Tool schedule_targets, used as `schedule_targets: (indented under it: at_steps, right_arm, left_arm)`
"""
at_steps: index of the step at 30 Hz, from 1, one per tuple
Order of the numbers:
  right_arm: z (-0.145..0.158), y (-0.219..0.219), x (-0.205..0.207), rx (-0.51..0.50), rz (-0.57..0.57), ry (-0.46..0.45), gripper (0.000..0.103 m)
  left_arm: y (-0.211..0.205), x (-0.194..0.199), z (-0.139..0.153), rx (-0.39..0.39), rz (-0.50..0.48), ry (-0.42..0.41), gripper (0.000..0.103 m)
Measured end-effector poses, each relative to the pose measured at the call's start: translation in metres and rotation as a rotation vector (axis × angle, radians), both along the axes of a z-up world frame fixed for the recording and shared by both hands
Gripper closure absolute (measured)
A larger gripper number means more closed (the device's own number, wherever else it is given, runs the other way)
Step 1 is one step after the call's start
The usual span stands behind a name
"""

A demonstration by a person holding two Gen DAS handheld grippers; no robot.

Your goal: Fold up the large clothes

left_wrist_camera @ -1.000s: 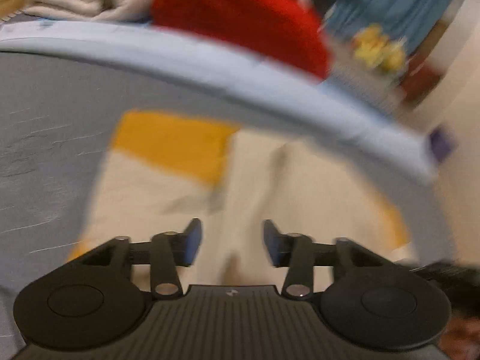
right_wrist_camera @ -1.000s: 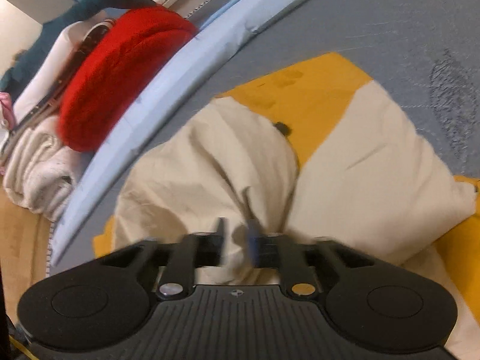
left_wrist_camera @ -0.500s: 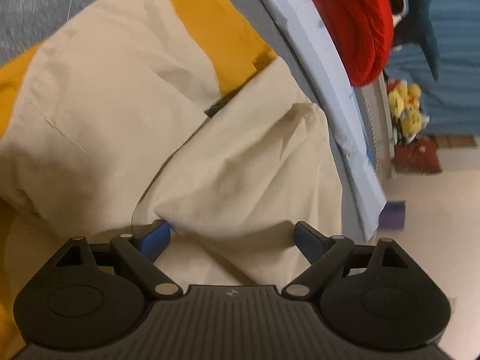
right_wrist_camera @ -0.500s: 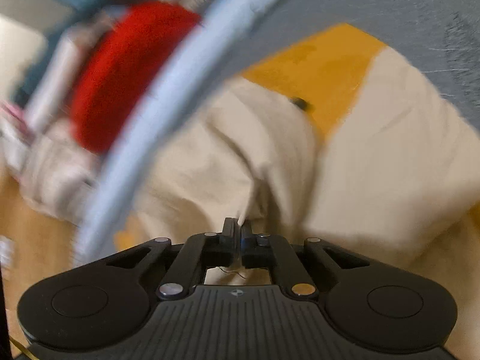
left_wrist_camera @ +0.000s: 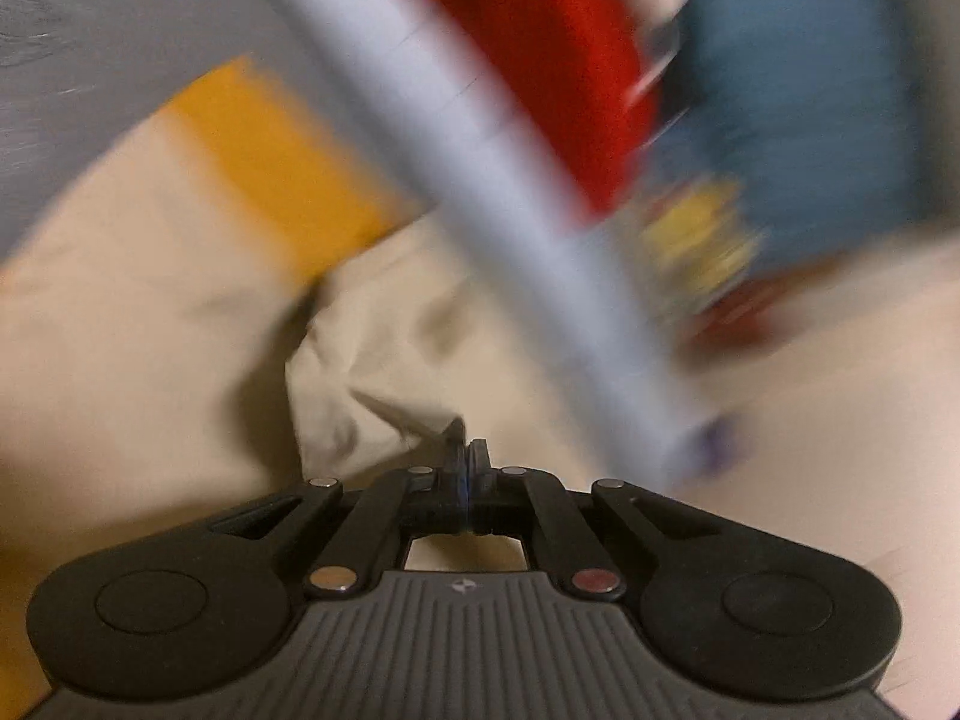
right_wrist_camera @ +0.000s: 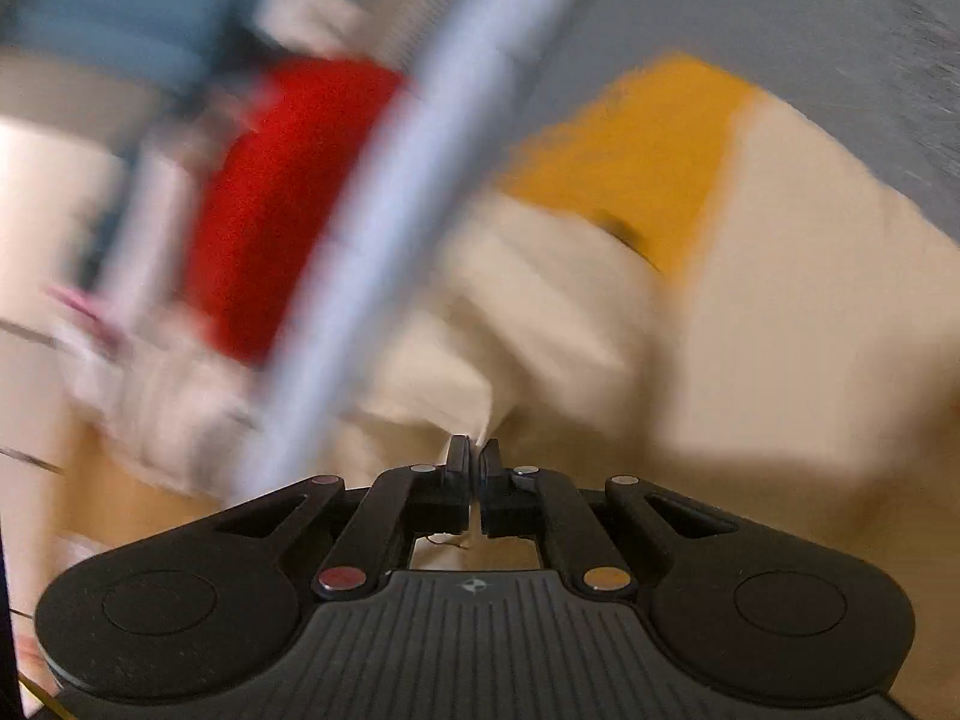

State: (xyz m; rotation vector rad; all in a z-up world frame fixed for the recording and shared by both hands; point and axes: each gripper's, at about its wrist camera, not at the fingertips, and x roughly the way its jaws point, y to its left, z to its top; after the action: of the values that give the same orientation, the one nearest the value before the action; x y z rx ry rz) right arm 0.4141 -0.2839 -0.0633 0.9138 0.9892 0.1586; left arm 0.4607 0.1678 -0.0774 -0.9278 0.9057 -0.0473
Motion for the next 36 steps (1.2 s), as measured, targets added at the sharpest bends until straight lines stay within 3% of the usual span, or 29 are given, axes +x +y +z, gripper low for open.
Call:
schedule_targets:
  at_steps: [1, 2, 3, 5, 7, 8, 9, 11, 13, 15, 17, 18, 19, 21, 25, 27, 29, 30, 32, 34, 36]
  right_arm:
    - [-0.011, 0.005, 0.0, -0.066, 0.01, 0.075, 0.101]
    - [-0.019, 0.007, -0.001, -0.093, 0.014, 0.126, 0.101]
    - [-0.028, 0.008, -0.003, -0.109, 0.013, 0.172, 0.101]
    - [-0.036, 0.009, -0.002, -0.131, -0.004, 0.205, 0.098]
    - [-0.032, 0.01, -0.001, -0.145, -0.01, 0.186, 0.097]
    - [-0.028, 0.011, -0.002, -0.164, -0.007, 0.172, 0.097]
    - [-0.024, 0.013, -0.002, -0.187, 0.001, 0.16, 0.097]
    - [-0.022, 0.014, -0.003, -0.214, 0.012, 0.151, 0.097]
    - [-0.022, 0.013, -0.004, -0.233, 0.015, 0.146, 0.097]
    - [-0.015, 0.017, -0.004, -0.259, 0.025, 0.127, 0.097]
    - [-0.009, 0.021, -0.005, -0.293, 0.032, 0.108, 0.097]
    - [-0.008, 0.019, -0.005, -0.318, 0.029, 0.102, 0.097]
    - [-0.007, 0.019, -0.006, -0.349, 0.018, 0.095, 0.089]
    - [0.002, 0.022, -0.007, -0.432, -0.01, 0.059, 0.07]
    - [0.031, 0.037, -0.014, -0.553, -0.028, -0.136, 0.067]
    - [0.041, 0.046, -0.018, -0.515, 0.027, -0.254, 0.067]
    - [0.041, 0.055, -0.018, -0.425, 0.127, -0.292, 0.067]
    - [0.034, 0.057, -0.016, -0.385, 0.155, -0.262, 0.067]
    - [0.007, 0.058, -0.009, -0.409, 0.166, -0.095, 0.067]
    - [-0.019, 0.053, -0.006, -0.476, 0.164, 0.047, 0.074]
    - [-0.024, 0.047, -0.006, -0.446, 0.138, 0.065, 0.074]
  left_arm:
    - [-0.009, 0.004, -0.013, 0.099, -0.069, 0.132, 0.103]
    - [-0.016, 0.005, -0.026, 0.141, -0.113, 0.208, 0.103]
    - [-0.022, 0.006, -0.034, 0.134, -0.131, 0.243, 0.102]
    - [-0.024, 0.008, -0.028, 0.142, -0.132, 0.231, 0.101]
    - [-0.025, 0.011, -0.01, 0.214, -0.149, 0.18, 0.085]
    - [-0.026, 0.008, 0.001, 0.268, -0.147, 0.154, 0.083]
    - [-0.029, 0.005, 0.012, 0.328, -0.133, 0.113, 0.081]
    - [-0.04, -0.005, 0.037, 0.372, -0.107, -0.043, 0.081]
    - [-0.059, -0.004, 0.053, 0.346, -0.165, -0.205, 0.081]
    - [-0.084, 0.001, 0.054, 0.308, -0.265, -0.284, 0.075]
    - [-0.105, 0.002, 0.036, 0.325, -0.357, -0.244, 0.072]
    - [-0.115, 0.006, 0.021, 0.379, -0.393, -0.169, 0.072]
    - [-0.125, 0.01, 0.0, 0.454, -0.429, -0.062, 0.073]
    - [-0.128, 0.012, -0.023, 0.496, -0.443, 0.035, 0.074]
    - [-0.118, 0.009, -0.009, 0.45, -0.437, 0.017, 0.071]
    - [-0.104, -0.017, 0.004, 0.429, -0.453, -0.021, 0.068]
    - [-0.094, -0.019, 0.015, 0.397, -0.423, -0.082, 0.068]
    - [-0.089, -0.016, 0.022, 0.399, -0.389, -0.1, 0.068]
    - [-0.077, -0.012, 0.015, 0.436, -0.332, -0.085, 0.068]
    - [-0.07, -0.012, -0.005, 0.525, -0.312, 0.049, 0.07]
    - [-0.061, -0.01, -0.025, 0.531, -0.298, 0.152, 0.083]
